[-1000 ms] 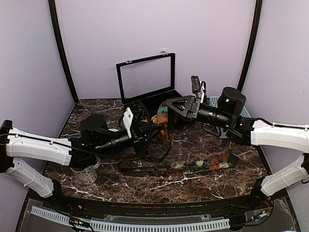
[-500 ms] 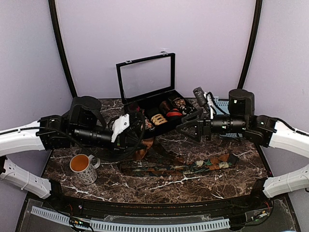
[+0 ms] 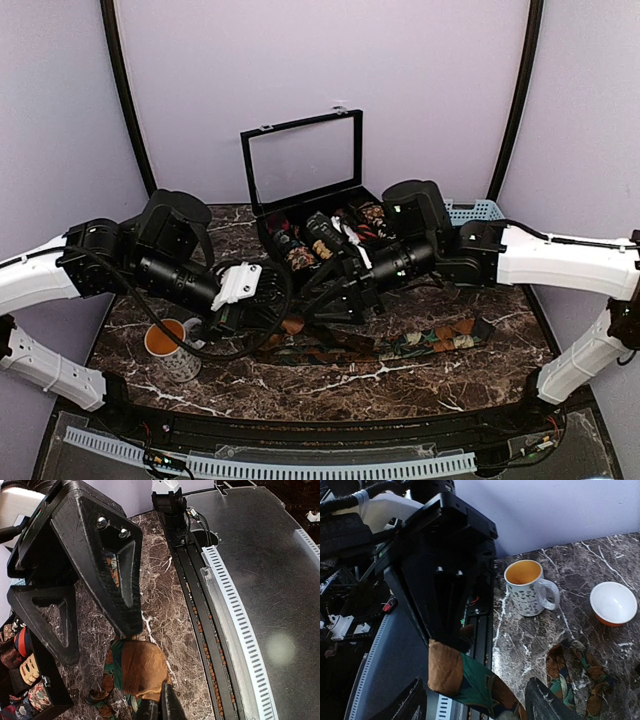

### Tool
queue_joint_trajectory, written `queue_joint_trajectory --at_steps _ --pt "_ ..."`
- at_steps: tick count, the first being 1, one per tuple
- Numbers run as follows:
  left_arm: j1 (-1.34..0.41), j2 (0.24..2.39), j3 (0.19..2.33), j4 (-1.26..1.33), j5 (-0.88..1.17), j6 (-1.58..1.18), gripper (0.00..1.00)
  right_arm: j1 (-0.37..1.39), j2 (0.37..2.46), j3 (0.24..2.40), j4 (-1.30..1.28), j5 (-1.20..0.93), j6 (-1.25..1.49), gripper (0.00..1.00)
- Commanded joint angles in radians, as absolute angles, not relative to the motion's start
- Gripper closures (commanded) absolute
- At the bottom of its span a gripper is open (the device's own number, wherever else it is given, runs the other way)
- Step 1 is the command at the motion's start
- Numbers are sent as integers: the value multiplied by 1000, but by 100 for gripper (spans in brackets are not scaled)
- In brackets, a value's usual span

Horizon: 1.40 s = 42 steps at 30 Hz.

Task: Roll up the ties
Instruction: Pass from the left arm to the right

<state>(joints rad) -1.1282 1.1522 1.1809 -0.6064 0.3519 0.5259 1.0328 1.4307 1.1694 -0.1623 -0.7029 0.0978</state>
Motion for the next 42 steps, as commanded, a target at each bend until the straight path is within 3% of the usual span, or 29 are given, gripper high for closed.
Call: queue_joint_trajectory --at_steps 1,5,7,14,16,18,23,25,28,34,42 --pt "-1139 1123 1180 -620 372 586 98 1081 1486 1255 -191 -806 92 33" --pt "-1142 1135 1186 -635 363 606 99 1121 1538 1298 -242 -831 72 35" --pt "-1144 1144 1189 -647 357 614 99 1129 1561 1320 -266 -835 64 41" --pt "-1144 1095 1158 -616 312 620 100 1132 1557 1316 -287 -835 74 92" --pt "-1144 1062 1135 -568 281 602 99 1132 1547 1308 -277 -831 87 100" --pt "-1143 1024 1092 -479 217 552 88 1127 1524 1304 -252 -797 108 100" --pt "-1141 884 894 -117 -69 377 46 998 1404 1276 -48 -588 324 100" --pt "-1118 854 844 -31 -139 300 36 903 1340 1243 58 -487 441 100" --pt "-1017 875 819 -6 -116 175 33 783 1256 1227 117 -338 533 100" --pt "-920 1110 845 -64 -70 104 35 736 1189 1350 -108 134 603 100" --pt "-902 1440 850 4 -36 13 45 736 1087 1260 -173 437 703 100"
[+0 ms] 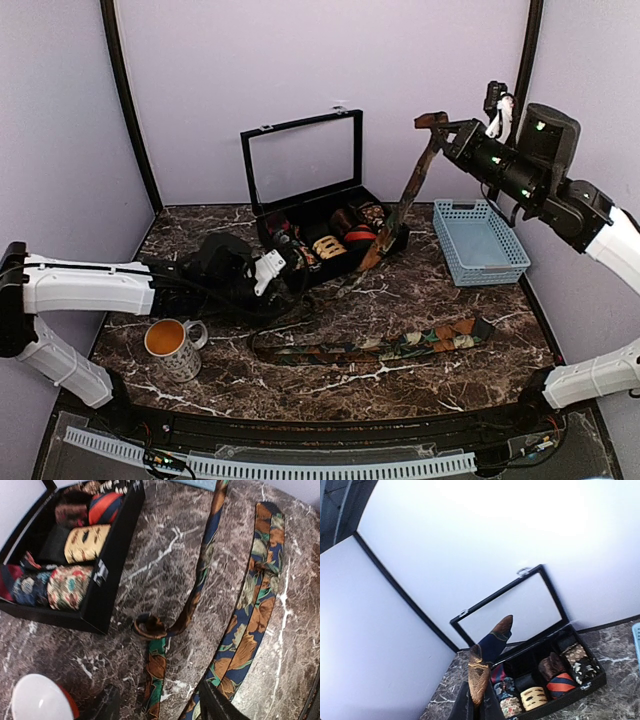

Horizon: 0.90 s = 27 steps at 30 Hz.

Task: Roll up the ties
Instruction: Put down the tie at the center of the board.

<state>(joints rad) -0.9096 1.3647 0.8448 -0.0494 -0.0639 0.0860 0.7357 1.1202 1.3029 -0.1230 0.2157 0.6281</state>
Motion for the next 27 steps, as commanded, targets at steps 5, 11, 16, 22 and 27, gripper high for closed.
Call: queue_joint_trajectory --at_steps 5,11,16,22,27 --pt "-902 1605 888 5 -29 11 49 736 1066 1246 -227 567 747 100" --pt "-902 1734 956 -4 -9 52 53 736 1044 1228 -258 669 781 100" --pt "-902 1752 985 -113 -52 88 94 726 1016 1234 -336 899 790 100" --pt "-900 1608 853 -129 -113 150 100 578 1029 1276 -583 1084 822 100" --pt "-897 1555 830 -181 -161 198 100 442 1054 1225 -718 1107 838 100"
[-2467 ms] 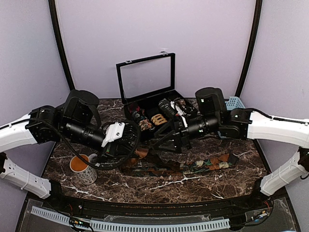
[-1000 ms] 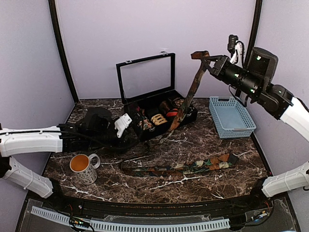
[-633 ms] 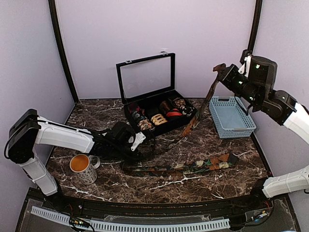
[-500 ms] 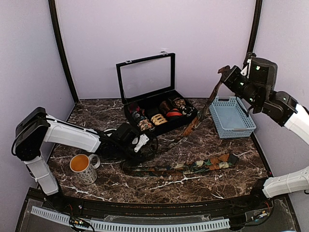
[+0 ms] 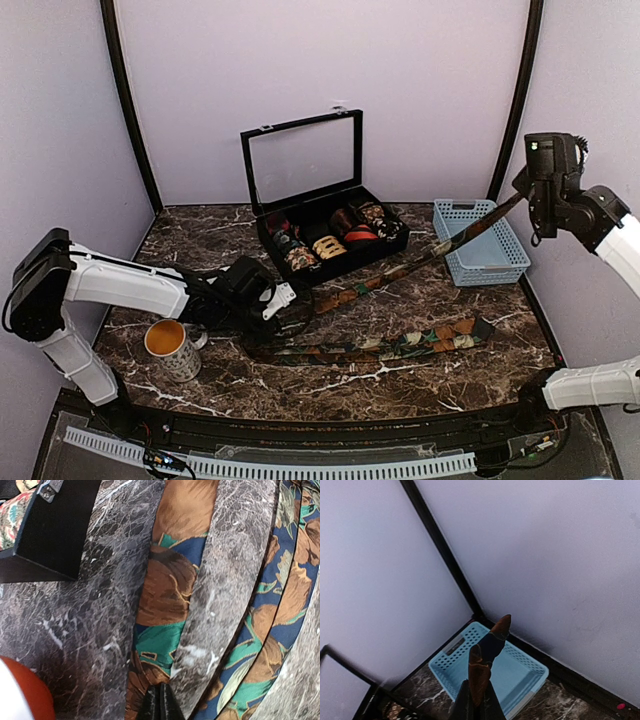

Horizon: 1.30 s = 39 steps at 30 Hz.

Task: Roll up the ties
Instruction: Put down the tie at the center of the board, then adjust the tie at the center of the board.

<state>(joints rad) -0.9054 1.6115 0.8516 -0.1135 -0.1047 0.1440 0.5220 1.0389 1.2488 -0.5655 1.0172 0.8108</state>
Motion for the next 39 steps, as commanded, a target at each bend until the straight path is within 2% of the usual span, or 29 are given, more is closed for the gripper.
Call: queue_joint_trajectory --at_steps 1,2,11,14,15,19,20,21,24,27,28,30,33,37,39 --pt "-897 1549 832 -187 -167 203 100 424 1057 1207 -734 1097 842 100" --pt "-897 1543 830 -192 -170 206 100 408 1057 1187 -746 1070 844 100" --pt "-897 1444 791 -258 -170 277 100 396 1003 952 -718 752 884 71" --pt "-897 1380 756 -287 -158 315 100 396 1007 879 -708 680 910 39" --pt "-897 1361 747 -305 -167 323 100 396 1012 863 -706 661 913 31" --pt "-897 1288 730 -398 -208 347 100 396 1030 827 -679 601 895 5" --pt "-897 1273 723 -406 -220 348 100 397 1033 819 -659 573 871 1" --pt "-897 1259 717 -408 -234 349 99 396 1038 814 -640 543 848 3" --pt "-897 1239 712 -399 -255 344 79 396 1049 802 -586 434 768 3" --pt "-897 1241 731 -387 -256 327 57 396 1035 775 -492 201 660 3" --pt "-897 1245 746 -381 -244 322 54 396 1028 760 -430 94 620 3" --pt "-897 1249 782 -351 -195 303 52 397 1026 720 -345 -107 614 1" --pt "-899 1273 819 -203 -43 259 49 432 1062 647 -206 -319 689 4" --pt "-902 1411 854 78 113 178 48 481 1107 610 -135 -345 733 4" --pt "-906 1524 928 126 154 155 48 479 1097 607 -128 -335 745 4"
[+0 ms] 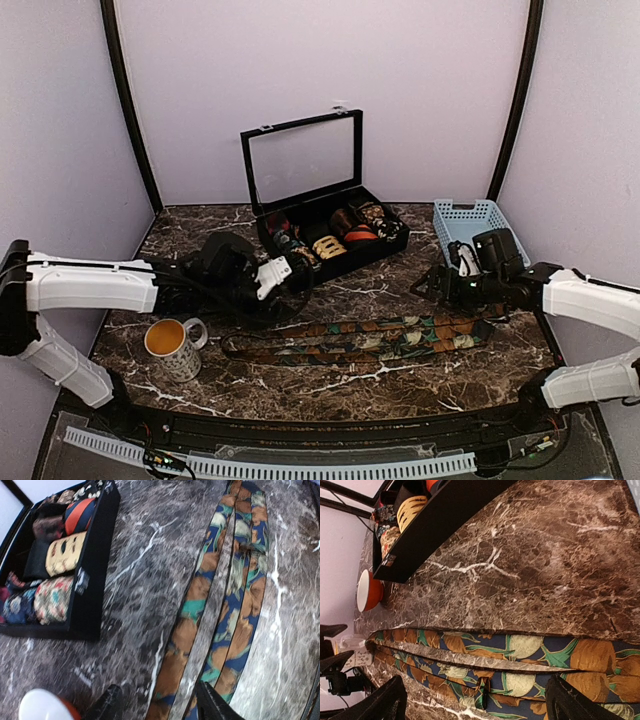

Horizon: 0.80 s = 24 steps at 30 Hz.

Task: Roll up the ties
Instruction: Adjust the tie at the center of the board.

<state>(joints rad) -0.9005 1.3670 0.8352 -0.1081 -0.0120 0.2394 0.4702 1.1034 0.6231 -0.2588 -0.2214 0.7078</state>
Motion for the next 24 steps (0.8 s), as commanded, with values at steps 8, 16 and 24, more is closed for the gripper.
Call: queue_joint_trajectory --at_steps 8,16,24 --pt "-961 1993 1356 34 232 150 51 472 1080 588 -137 -328 764 2" --pt "-974 2188 1523 -47 336 169 53 457 1065 546 -110 -324 797 3" --pt "-950 2119 1442 -293 222 272 95 432 1068 521 -105 -333 789 6"
